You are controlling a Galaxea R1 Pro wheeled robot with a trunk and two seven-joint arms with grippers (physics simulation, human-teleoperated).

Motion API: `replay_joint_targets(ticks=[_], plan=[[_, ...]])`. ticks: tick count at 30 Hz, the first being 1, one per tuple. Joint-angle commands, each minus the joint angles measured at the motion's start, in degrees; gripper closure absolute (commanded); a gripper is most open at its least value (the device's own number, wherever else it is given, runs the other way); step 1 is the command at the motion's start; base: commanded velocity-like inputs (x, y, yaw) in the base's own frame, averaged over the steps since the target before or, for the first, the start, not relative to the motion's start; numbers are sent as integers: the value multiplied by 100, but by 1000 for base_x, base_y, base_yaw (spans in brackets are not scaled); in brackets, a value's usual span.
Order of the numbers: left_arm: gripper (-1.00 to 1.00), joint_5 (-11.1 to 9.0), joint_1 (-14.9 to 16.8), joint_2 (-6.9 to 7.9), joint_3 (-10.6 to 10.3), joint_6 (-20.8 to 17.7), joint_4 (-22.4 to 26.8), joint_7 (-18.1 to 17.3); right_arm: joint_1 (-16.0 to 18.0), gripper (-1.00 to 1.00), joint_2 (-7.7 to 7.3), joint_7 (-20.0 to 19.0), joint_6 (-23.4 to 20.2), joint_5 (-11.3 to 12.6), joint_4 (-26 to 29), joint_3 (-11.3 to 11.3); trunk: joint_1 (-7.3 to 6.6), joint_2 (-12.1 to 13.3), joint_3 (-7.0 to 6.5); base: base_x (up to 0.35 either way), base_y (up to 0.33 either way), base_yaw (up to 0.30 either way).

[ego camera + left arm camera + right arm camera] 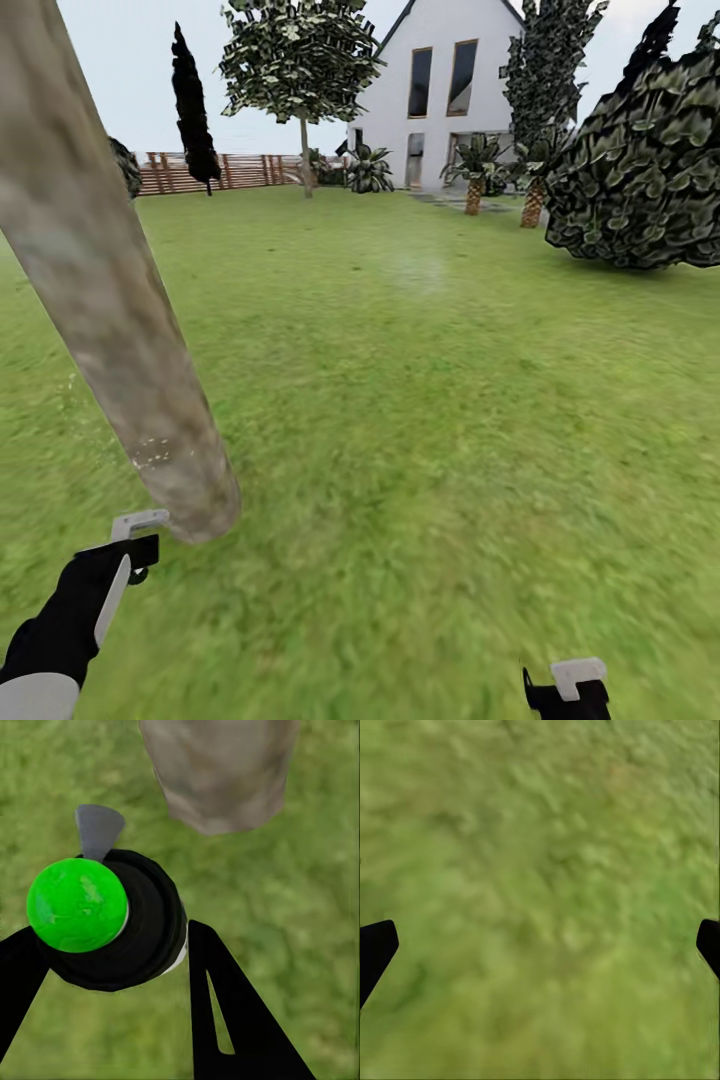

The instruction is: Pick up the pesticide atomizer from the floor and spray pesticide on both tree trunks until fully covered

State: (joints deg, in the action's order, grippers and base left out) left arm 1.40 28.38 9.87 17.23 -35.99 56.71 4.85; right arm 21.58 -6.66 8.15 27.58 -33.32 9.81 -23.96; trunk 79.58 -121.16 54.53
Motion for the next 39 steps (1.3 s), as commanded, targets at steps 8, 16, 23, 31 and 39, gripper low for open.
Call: replay_joint_targets(ticks=[8,16,23,31,39], plan=[[100,76,64,34,-64,-74,642,-397,4,-100,7,28,19,-61,-11,-29,2,-2,5,17,-164,231],[100,82,677,68,-363,-778,884,-423,4,-100,-9,28,19,-62,-15,-29,2,-2,5,-19,-7,26],[100,83,825,1009,-662,-1278,874,-1531,4,-100,-10,28,19,-61,-15,-29,2,-2,5,0,0,0],[100,70,1189,1564,-757,-1613,861,-1888,4,-100,-10,28,16,-63,-16,-29,2,-2,5,0,0,0],[100,42,1398,1601,-989,-1821,881,-2321,4,-100,-10,28,16,-61,-15,-29,2,-2,5,0,0,0]])
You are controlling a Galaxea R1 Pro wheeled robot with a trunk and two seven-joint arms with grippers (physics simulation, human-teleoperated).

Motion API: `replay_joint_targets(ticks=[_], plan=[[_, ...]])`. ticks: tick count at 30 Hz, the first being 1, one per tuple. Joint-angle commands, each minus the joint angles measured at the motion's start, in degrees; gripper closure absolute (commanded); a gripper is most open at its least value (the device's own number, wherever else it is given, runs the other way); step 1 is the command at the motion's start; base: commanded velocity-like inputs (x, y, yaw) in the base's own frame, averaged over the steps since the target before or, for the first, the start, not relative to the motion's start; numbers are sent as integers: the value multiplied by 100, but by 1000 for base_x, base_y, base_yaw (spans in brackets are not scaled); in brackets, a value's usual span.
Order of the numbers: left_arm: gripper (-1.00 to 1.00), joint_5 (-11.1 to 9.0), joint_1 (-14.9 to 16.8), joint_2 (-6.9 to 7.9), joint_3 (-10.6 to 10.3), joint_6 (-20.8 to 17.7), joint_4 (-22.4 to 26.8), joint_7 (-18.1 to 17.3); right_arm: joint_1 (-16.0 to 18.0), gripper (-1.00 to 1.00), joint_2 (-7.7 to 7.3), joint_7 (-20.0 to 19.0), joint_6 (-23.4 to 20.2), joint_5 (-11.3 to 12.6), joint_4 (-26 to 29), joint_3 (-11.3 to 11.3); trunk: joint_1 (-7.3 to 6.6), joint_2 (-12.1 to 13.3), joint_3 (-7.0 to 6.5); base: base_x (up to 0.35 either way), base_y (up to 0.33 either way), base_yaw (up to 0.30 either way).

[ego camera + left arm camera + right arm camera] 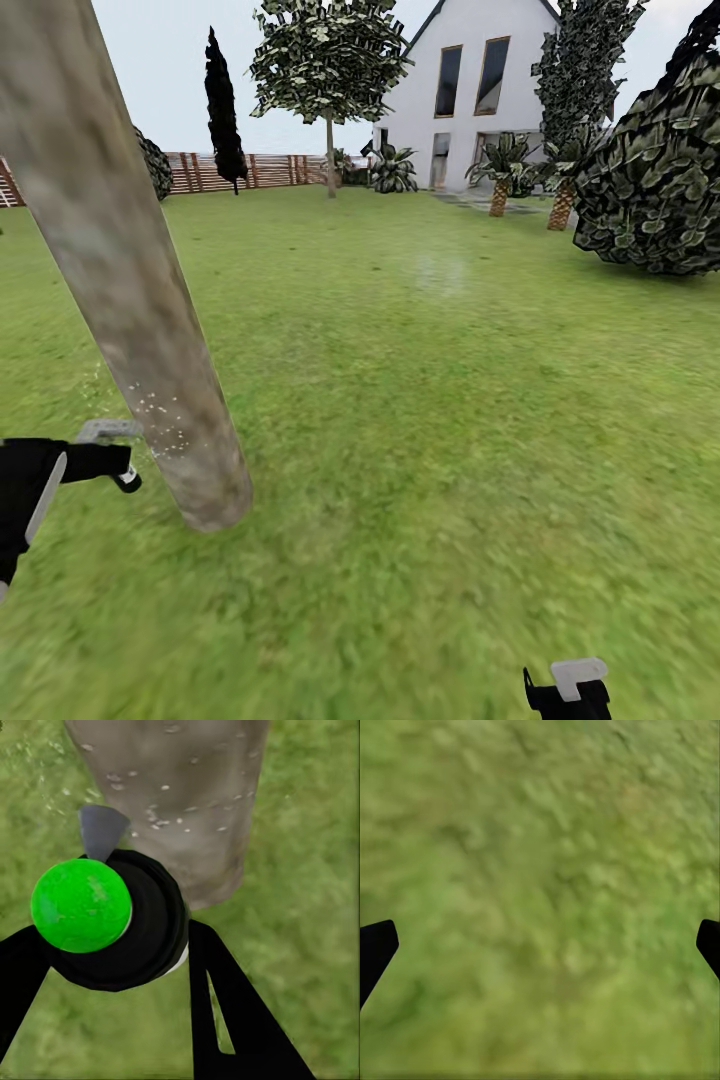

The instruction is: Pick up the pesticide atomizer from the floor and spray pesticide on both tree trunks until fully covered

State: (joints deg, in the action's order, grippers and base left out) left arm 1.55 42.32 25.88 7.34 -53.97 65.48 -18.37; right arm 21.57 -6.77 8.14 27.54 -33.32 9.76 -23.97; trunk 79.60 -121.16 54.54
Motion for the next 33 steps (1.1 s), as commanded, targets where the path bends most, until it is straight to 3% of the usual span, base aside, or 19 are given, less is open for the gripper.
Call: replay_joint_targets(ticks=[1,3,4,6,12,18,33], plan=[[100,29,4,23,-6,-24,-18,0,5,-100,0,30,17,-61,-9,-29,-1,-2,5,0,0,0],[100,59,-4,98,7,-20,-65,-7,5,-100,0,30,17,-62,-9,-29,-1,-2,5,0,0,0],[100,51,-17,275,12,-21,-82,-10,5,-100,0,30,17,-61,-9,-29,-1,-2,5,0,0,0],[100,60,-33,396,11,-25,-86,-61,5,-100,0,30,16,-61,-9,-29,-1,-2,5,0,0,0],[100,20,-17,251,-53,-25,-69,-112,5,-100,24,30,18,-61,-9,-24,-1,-2,5,0,0,70],[100,40,-30,269,1,-26,-36,-114,5,-100,26,30,15,-62,-16,-20,-1,-2,5,2,-5,268],[100,57,-48,234,11,-17,-9,-95,5,-100,26,30,16,-62,-9,-20,-1,-2,5,20,-263,40]])
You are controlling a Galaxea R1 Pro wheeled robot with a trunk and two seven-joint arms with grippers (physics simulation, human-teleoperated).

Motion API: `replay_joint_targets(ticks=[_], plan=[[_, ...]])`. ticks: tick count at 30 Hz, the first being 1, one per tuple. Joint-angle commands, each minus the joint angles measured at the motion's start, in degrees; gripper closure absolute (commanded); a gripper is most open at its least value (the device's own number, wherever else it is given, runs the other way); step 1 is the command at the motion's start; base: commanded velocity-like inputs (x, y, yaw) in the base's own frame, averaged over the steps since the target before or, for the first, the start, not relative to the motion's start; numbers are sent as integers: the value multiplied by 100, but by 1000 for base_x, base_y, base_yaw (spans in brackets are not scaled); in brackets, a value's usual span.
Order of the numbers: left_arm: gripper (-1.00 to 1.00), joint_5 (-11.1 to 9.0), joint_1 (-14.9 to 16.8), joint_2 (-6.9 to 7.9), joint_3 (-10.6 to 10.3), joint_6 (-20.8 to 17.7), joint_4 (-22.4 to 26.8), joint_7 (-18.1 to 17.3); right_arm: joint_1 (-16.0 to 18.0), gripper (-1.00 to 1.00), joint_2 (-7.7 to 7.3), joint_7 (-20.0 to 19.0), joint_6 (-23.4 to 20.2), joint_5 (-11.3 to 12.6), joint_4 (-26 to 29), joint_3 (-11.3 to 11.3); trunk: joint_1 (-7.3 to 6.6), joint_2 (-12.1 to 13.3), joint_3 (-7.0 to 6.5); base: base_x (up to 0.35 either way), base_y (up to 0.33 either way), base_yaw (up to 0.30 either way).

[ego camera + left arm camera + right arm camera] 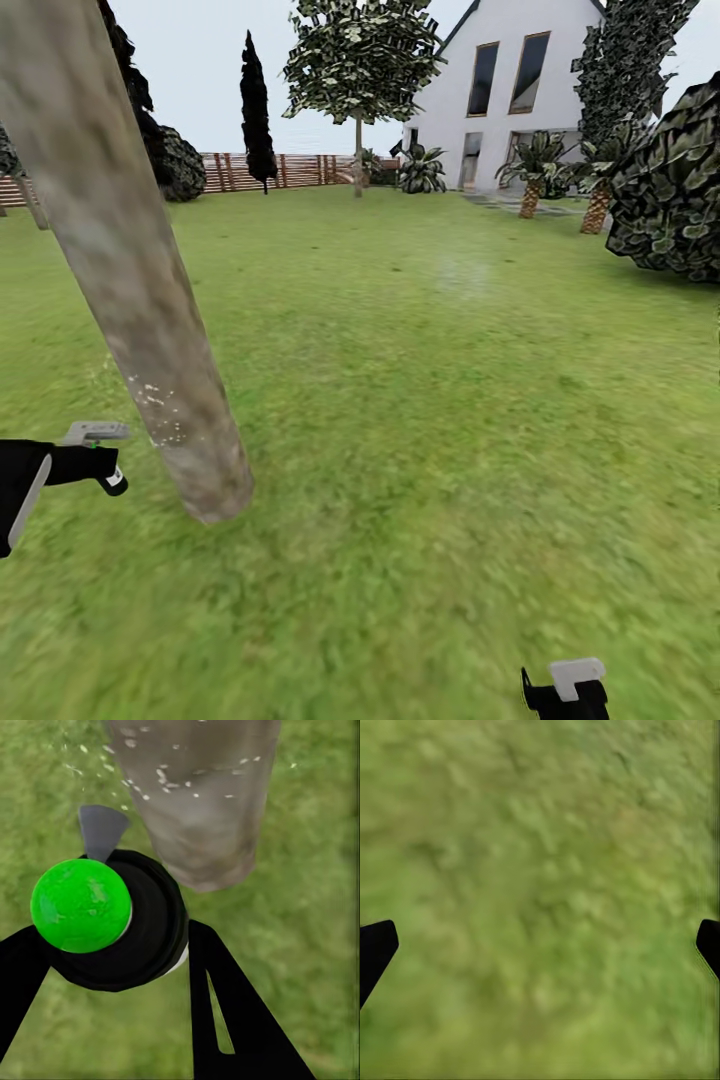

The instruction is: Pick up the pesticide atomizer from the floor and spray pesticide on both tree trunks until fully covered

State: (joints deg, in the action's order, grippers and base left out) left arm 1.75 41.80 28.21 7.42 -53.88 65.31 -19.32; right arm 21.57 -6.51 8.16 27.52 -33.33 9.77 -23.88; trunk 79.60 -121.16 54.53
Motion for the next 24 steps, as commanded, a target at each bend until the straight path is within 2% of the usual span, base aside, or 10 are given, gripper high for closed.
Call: replay_joint_targets(ticks=[1,15,24], plan=[[100,35,-1,0,-5,-26,8,2,5,-100,1,28,20,-60,-11,-29,-1,-2,5,0,-274,0],[100,36,-10,7,6,-17,15,15,5,-100,5,28,18,-60,-12,-29,-1,-2,5,0,-274,1],[100,28,-12,1,15,-17,14,23,5,-100,9,28,19,-63,-13,-29,-1,-2,5,0,-274,254]])
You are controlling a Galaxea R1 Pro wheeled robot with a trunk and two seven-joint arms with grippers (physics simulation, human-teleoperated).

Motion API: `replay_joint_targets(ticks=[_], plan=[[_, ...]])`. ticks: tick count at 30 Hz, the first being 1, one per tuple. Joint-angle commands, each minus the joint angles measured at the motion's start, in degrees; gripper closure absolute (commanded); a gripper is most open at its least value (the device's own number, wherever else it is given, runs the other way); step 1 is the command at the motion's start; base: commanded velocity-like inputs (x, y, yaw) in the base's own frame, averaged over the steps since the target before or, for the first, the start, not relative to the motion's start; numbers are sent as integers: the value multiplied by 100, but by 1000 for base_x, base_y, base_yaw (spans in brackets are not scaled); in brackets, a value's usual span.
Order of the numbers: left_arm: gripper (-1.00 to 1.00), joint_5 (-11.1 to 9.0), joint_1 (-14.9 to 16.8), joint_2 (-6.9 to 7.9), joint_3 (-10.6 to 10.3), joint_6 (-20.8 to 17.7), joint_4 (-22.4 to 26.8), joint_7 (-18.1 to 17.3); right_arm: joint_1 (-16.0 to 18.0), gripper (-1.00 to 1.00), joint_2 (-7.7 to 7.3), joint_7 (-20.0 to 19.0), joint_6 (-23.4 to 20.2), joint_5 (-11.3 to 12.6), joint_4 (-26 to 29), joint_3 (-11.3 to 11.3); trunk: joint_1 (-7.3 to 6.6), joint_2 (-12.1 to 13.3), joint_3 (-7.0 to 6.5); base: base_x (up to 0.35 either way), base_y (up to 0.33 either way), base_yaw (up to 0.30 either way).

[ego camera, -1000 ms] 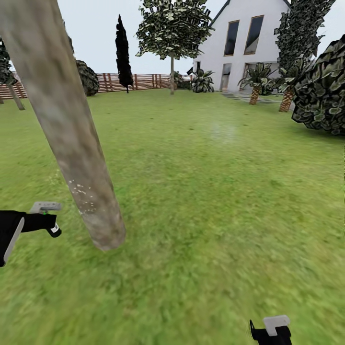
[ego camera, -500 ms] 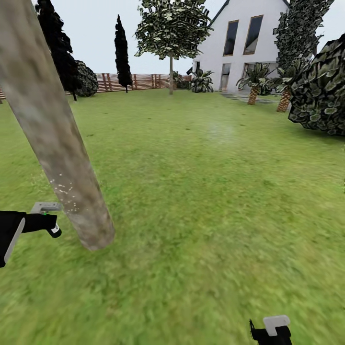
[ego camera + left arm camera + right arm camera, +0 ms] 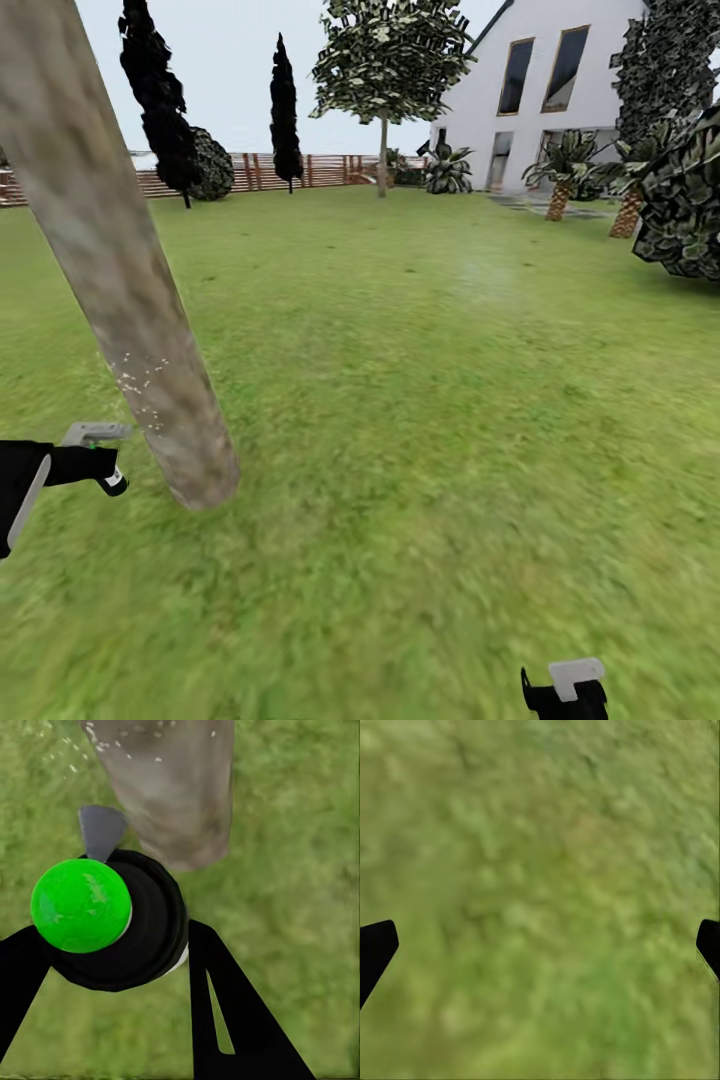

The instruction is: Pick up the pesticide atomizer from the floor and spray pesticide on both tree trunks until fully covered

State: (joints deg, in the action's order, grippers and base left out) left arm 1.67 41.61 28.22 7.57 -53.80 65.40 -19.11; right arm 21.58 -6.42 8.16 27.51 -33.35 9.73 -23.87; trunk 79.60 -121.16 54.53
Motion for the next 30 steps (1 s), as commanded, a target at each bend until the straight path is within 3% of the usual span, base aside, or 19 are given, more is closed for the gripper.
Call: replay_joint_targets(ticks=[1,16,30], plan=[[100,35,5,-1,0,-25,4,3,4,-100,0,28,19,-59,-8,-30,-1,-2,5,5,-274,277],[100,69,5,1,-10,-17,-43,35,4,-100,-17,28,24,-58,-7,-35,-1,-2,5,104,-274,29],[100,87,-4,-52,-27,-7,-414,65,4,-100,-9,28,23,-58,-7,-32,-1,-2,5,104,-273,262]])
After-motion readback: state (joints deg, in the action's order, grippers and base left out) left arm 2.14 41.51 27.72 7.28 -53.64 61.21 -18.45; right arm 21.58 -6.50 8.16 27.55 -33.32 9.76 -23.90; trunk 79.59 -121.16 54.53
